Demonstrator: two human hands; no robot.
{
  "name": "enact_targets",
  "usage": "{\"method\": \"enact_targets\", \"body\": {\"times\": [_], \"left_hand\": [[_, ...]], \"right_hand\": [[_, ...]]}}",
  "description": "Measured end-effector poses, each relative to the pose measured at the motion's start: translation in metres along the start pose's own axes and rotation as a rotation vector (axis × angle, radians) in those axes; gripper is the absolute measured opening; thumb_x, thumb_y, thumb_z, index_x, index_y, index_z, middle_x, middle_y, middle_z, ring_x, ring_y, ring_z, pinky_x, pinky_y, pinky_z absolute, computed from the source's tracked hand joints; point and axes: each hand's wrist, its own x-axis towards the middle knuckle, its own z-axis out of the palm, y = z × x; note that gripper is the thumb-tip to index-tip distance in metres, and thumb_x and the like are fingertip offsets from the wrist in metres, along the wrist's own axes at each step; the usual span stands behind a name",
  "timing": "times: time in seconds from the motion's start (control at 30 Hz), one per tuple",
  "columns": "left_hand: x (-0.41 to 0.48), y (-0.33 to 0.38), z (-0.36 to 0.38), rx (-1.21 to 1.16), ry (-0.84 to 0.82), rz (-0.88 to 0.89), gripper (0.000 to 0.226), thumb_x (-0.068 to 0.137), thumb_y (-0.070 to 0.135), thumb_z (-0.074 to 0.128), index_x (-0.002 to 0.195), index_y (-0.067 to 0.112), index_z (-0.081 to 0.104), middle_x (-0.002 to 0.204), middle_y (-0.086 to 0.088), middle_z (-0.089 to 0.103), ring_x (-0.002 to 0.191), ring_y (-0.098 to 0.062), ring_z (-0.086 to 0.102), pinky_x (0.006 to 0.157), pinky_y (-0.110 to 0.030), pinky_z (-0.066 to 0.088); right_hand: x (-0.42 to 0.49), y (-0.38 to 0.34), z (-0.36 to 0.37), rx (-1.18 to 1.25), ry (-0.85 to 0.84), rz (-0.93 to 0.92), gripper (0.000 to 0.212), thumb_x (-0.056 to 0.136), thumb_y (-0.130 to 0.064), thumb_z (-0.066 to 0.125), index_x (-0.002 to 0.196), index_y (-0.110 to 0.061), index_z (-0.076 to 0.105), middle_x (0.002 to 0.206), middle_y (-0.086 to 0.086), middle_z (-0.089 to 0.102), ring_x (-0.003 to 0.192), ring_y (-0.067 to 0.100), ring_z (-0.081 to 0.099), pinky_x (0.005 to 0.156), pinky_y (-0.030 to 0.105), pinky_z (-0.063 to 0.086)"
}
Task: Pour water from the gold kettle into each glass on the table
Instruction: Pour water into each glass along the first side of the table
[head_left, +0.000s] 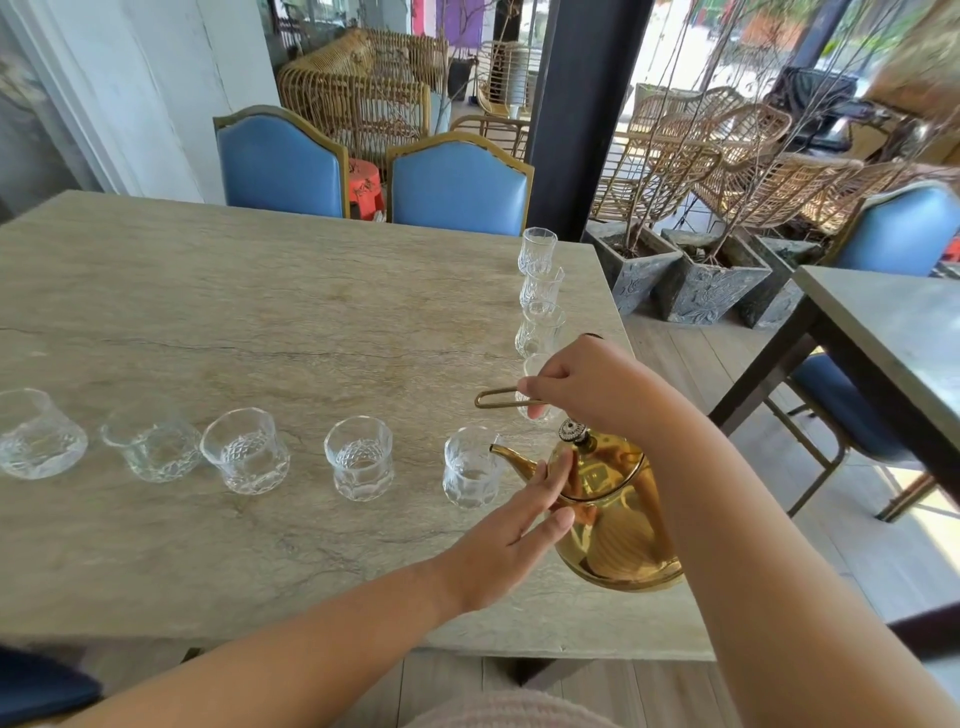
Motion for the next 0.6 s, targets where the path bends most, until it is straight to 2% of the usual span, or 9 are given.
{"method": "enact_targets", "body": {"times": [0.23,0.43,0.47,0.53,0.57,0.6], "left_hand": [[0.000,-0.001,-0.002,0.023,-0.020,0.007,0.052,0.097,0.050,0.027,0.139,0.056,-0.003,0.149,0.034,-0.004,0.142,0.009,-0.009,0.115,-0.022,0.000],[0.005,-0.003,0.000,0.134,-0.026,0.032,0.051,0.096,0.054,0.024,0.136,0.060,-0.007,0.157,0.019,-0.007,0.143,0.003,-0.014,0.116,-0.025,0.000],[0.006,-0.004,0.001,0.163,-0.026,0.030,0.051,0.096,0.056,0.024,0.136,0.060,-0.007,0.158,0.015,-0.008,0.142,0.005,-0.013,0.115,-0.025,0.001],[0.009,-0.007,0.003,0.224,-0.016,0.029,0.053,0.096,0.057,0.024,0.138,0.060,-0.008,0.160,0.009,-0.009,0.134,0.020,-0.007,0.110,-0.021,0.005],[0.011,-0.007,0.005,0.245,-0.005,0.030,0.053,0.095,0.057,0.024,0.138,0.060,-0.007,0.160,0.008,-0.008,0.126,0.028,-0.006,0.110,-0.021,0.007],[0.012,-0.006,0.007,0.259,0.010,0.033,0.053,0.095,0.058,0.024,0.139,0.060,-0.007,0.160,0.007,-0.008,0.125,0.029,-0.009,0.112,-0.023,0.008]], "right_hand": [[-0.005,0.007,0.001,0.031,0.045,0.006,0.033,0.090,-0.038,0.056,0.070,-0.018,0.072,0.023,-0.008,0.032,0.022,0.007,0.025,0.033,0.014,0.025],[-0.015,0.026,0.002,0.121,0.157,0.002,0.034,0.090,-0.038,0.057,0.071,-0.016,0.074,0.040,-0.003,0.038,0.030,0.007,0.027,0.038,0.017,0.029],[-0.018,0.030,0.002,0.159,0.167,0.003,0.034,0.089,-0.038,0.058,0.070,-0.015,0.073,0.042,-0.001,0.038,0.031,0.008,0.027,0.039,0.019,0.030],[-0.023,0.039,0.002,0.235,0.187,0.012,0.034,0.089,-0.038,0.059,0.069,-0.014,0.072,0.046,0.003,0.039,0.035,0.011,0.028,0.041,0.021,0.030],[-0.025,0.043,0.002,0.276,0.203,0.025,0.035,0.089,-0.038,0.059,0.070,-0.012,0.072,0.048,0.005,0.038,0.036,0.012,0.027,0.040,0.019,0.029],[-0.027,0.048,0.001,0.320,0.220,0.043,0.035,0.088,-0.038,0.060,0.071,-0.011,0.073,0.048,0.004,0.037,0.035,0.010,0.027,0.038,0.017,0.027]]}}
